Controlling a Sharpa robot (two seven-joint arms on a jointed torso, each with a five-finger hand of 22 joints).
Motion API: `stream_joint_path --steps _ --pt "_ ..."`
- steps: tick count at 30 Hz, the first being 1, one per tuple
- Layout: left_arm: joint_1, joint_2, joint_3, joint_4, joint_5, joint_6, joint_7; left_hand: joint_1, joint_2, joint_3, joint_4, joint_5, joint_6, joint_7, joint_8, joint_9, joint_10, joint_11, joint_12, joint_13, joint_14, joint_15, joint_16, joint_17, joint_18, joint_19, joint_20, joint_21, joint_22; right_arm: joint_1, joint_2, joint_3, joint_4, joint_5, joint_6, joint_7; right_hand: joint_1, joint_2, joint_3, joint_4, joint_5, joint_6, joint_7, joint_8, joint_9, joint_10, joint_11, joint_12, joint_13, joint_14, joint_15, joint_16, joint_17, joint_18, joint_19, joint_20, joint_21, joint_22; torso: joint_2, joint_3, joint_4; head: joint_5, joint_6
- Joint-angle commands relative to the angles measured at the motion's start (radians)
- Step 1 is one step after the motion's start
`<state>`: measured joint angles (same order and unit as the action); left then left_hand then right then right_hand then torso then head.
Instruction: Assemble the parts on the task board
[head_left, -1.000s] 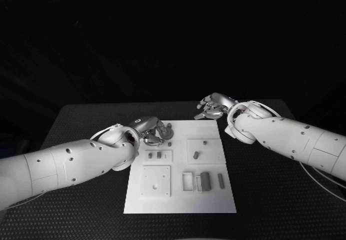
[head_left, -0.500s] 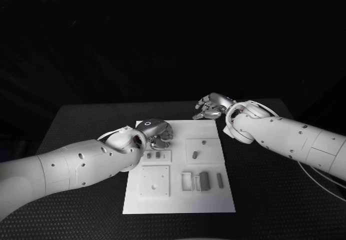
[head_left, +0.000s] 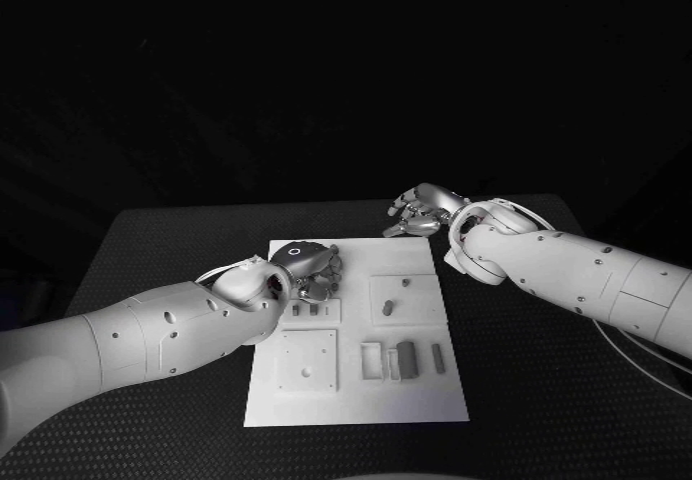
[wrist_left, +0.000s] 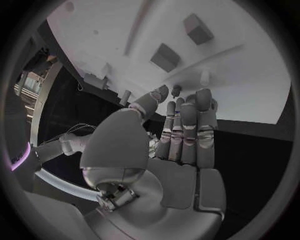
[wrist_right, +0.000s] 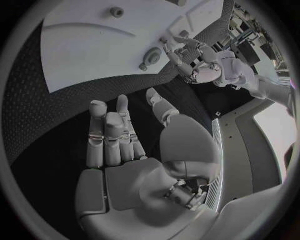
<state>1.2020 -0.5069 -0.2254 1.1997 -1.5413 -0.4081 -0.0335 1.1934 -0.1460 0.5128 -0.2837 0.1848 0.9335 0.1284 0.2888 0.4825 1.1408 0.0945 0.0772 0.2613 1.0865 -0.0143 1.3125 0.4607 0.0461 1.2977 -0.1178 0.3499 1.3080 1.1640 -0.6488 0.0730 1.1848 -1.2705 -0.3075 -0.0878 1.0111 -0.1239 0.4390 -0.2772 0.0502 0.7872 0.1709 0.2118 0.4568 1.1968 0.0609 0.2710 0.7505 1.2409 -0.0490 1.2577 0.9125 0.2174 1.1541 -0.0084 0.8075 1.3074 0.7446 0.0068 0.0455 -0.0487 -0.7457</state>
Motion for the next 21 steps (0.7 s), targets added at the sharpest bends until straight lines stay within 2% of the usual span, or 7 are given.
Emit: stream_joint_path --steps 1,12,18,21 --pt "-0.003 0.003 0.001 -0.004 -0.023 -0.008 -0.01 0.011 -0.005 -0.005 -0.001 -0.005 -0.017 -0.002 -0.01 -0.006 -0.007 0.006 -0.009 -0.007 0.01 0.001 0.01 0.003 0.082 0.009 0.002 0.016 0.027 0.0 0.0 0.0 0.002 -0.002 0.006 0.008 -0.01 0.003 0.005 0.001 0.002 0.001 0.007 0.001 -0.002 0.001 0.003 -0.005 0.001 -0.004 0.001 -0.005 0.001 0.044 -0.002 -0.007 -0.005 0.015 -0.001 -0.0001 0.0003 -0.001 -0.001" --pt "-0.005 0.006 0.001 -0.01 -0.017 -0.036 0.0 0.011 -0.004 0.002 0.003 -0.004 -0.029 -0.003 -0.019 -0.015 -0.026 0.01 -0.011 -0.024 0.03 0.005 0.027 0.003 0.098 0.022 0.006 0.051 0.026 0.0 -0.001 0.0 0.003 -0.002 0.006 0.008 -0.01 0.003 0.005 0.001 0.002 0.001 0.007 0.001 -0.002 0.002 0.002 -0.006 0.001 -0.004 0.001 -0.005 0.001 0.044 -0.002 -0.007 -0.005 0.015 -0.001 -0.0006 0.001 -0.003 -0.001" --pt "-0.005 0.015 0.001 -0.018 -0.016 -0.02 -0.004 0.008 0.001 0.005 0.006 -0.004 -0.026 -0.002 -0.017 -0.016 -0.022 0.009 -0.01 -0.027 0.038 0.004 0.031 0.002 0.102 0.026 0.006 0.061 0.026 0.0 0.002 0.0 0.002 -0.002 0.006 0.008 -0.011 0.003 0.005 0.001 0.002 0.001 0.007 0.001 -0.002 0.002 0.002 -0.006 0.002 -0.004 0.001 -0.005 0.001 0.044 -0.002 -0.007 -0.005 0.015 -0.001 -0.0001 0.0009 -0.003 -0.002" --pt "-0.005 0.015 0.001 -0.02 -0.014 0.005 -0.01 0.002 0.011 0.007 0.01 -0.004 -0.015 0.01 -0.012 -0.015 -0.011 0.007 -0.005 -0.027 0.041 0.002 0.033 0.001 0.104 0.025 0.006 0.068 0.026 0.0 0.002 0.0 0.003 -0.002 0.006 0.008 -0.011 0.003 0.005 0.001 0.002 0.001 0.007 0.001 -0.002 0.002 0.002 -0.006 0.002 -0.004 0.001 -0.005 0.001 0.044 -0.002 -0.007 -0.005 0.015 -0.001 0.0002 0.0002 -0.004 -0.002"
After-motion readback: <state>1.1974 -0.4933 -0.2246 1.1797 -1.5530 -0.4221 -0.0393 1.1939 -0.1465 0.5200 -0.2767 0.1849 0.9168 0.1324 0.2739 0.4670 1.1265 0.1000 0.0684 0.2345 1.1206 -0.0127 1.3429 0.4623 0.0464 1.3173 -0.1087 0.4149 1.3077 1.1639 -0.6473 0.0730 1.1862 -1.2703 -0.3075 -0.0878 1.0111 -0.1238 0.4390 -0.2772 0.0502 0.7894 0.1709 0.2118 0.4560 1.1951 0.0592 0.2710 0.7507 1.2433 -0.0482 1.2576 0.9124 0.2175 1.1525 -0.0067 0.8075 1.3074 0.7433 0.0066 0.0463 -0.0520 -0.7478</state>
